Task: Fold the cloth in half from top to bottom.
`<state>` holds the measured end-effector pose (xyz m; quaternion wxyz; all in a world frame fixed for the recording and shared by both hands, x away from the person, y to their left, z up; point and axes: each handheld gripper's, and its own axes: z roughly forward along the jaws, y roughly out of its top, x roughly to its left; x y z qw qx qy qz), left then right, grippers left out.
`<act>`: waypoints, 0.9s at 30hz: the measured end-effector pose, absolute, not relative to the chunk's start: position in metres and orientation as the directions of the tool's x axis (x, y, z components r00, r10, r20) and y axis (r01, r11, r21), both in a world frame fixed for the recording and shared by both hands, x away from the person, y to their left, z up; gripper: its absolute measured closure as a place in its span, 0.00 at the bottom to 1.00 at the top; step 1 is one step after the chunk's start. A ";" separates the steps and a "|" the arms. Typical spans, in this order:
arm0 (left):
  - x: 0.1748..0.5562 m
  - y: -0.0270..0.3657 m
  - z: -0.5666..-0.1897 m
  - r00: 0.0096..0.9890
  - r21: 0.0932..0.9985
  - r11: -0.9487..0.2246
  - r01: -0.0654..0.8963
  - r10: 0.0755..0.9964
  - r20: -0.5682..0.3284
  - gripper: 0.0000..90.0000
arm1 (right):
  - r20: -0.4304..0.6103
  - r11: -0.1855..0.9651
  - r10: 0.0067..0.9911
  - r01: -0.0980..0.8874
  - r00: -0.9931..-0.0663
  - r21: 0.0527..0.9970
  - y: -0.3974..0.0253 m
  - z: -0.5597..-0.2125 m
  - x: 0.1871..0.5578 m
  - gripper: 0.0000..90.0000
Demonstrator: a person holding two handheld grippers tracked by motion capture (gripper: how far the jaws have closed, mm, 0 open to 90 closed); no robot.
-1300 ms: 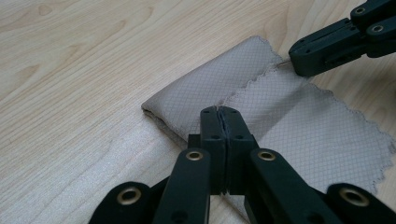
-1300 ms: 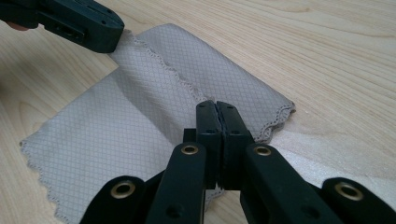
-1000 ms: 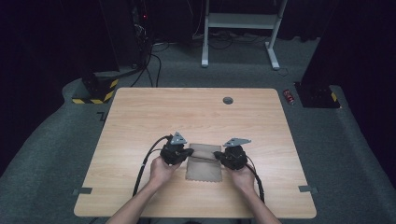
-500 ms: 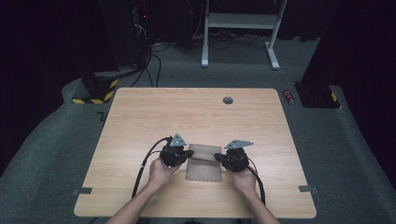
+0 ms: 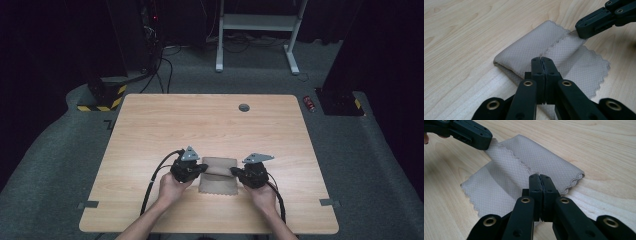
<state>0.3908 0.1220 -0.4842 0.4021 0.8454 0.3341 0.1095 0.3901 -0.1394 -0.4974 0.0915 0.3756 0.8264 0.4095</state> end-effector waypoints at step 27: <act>0.369 0.128 -0.496 0.756 0.753 -0.439 0.490 0.645 -0.117 0.99 | 0.176 0.386 0.667 0.538 -0.724 0.750 -0.141 -0.502 0.369 0.98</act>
